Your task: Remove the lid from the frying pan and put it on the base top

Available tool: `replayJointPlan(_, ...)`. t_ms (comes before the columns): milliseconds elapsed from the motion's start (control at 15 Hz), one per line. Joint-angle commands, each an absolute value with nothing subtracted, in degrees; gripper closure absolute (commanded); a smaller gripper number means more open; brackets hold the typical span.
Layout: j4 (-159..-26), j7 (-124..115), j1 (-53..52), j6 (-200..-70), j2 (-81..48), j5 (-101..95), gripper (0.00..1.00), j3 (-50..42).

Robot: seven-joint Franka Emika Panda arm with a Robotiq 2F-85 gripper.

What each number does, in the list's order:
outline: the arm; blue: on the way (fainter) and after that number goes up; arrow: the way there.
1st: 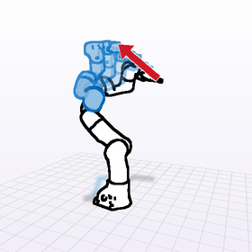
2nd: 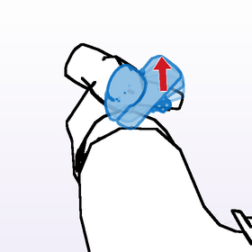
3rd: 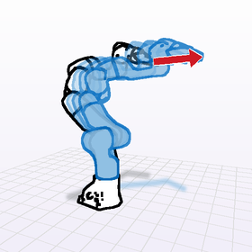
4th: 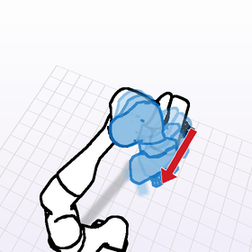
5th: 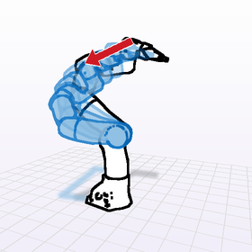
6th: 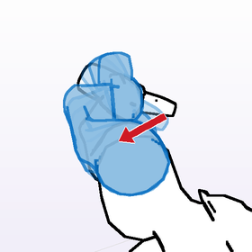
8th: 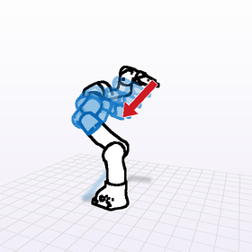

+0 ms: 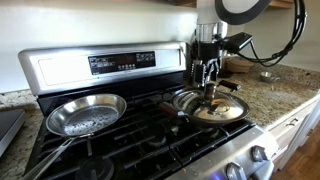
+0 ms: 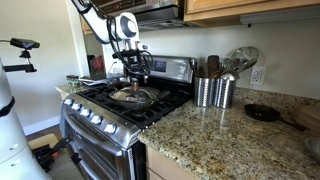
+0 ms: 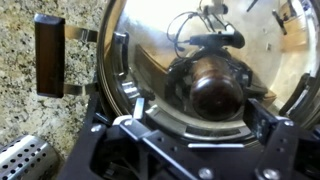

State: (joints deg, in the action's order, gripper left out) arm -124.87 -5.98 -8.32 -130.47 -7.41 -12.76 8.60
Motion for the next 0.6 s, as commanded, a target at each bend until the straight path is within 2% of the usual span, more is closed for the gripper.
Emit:
replayJointPlan(0,-125.4,-7.1,-8.9,-125.7,-4.3,-11.1,0.00,8.5)
replayJointPlan(200,-124.9,-7.0,-8.6,-122.3,-4.0,-8.2,0.00,8.5)
replayJointPlan(533,-125.2,-5.9,-7.9,-124.2,-4.9,-3.0,0.00,8.0)
